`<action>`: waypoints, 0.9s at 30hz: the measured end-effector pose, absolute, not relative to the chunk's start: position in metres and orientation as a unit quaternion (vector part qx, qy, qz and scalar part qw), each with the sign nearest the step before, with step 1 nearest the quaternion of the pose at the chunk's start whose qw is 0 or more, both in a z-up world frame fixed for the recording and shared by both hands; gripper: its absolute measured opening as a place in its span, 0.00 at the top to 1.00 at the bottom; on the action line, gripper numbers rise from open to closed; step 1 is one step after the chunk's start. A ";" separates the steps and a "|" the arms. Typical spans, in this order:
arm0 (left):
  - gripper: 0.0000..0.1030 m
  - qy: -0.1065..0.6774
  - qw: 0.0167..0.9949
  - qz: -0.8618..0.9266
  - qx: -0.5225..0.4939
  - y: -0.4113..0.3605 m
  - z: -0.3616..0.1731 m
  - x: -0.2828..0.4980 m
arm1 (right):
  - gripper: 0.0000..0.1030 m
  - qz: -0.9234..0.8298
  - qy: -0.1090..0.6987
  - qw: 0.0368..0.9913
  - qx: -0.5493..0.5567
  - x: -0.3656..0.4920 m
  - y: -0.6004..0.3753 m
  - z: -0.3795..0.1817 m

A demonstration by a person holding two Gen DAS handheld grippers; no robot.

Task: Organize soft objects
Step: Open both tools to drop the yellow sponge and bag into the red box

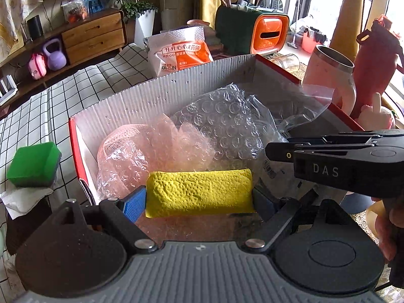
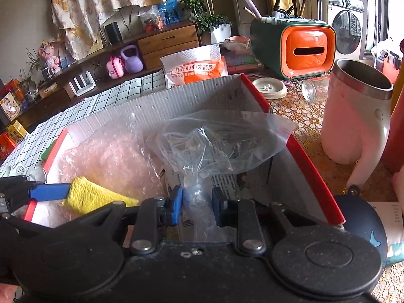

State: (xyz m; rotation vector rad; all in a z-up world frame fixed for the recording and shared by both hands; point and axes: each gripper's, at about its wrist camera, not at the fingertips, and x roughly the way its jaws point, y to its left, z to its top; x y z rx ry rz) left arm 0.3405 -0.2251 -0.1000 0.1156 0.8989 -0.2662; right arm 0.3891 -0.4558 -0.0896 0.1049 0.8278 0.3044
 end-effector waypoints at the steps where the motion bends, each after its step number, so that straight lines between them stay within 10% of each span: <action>1: 0.14 0.434 0.890 -0.129 0.060 -0.226 -0.101 0.341 | 0.76 0.146 0.401 0.903 0.052 0.389 -0.456 -0.089; 27: 0.12 0.413 0.900 -0.131 0.036 -0.212 -0.081 0.314 | 0.45 0.132 0.382 0.913 0.048 0.361 -0.459 -0.061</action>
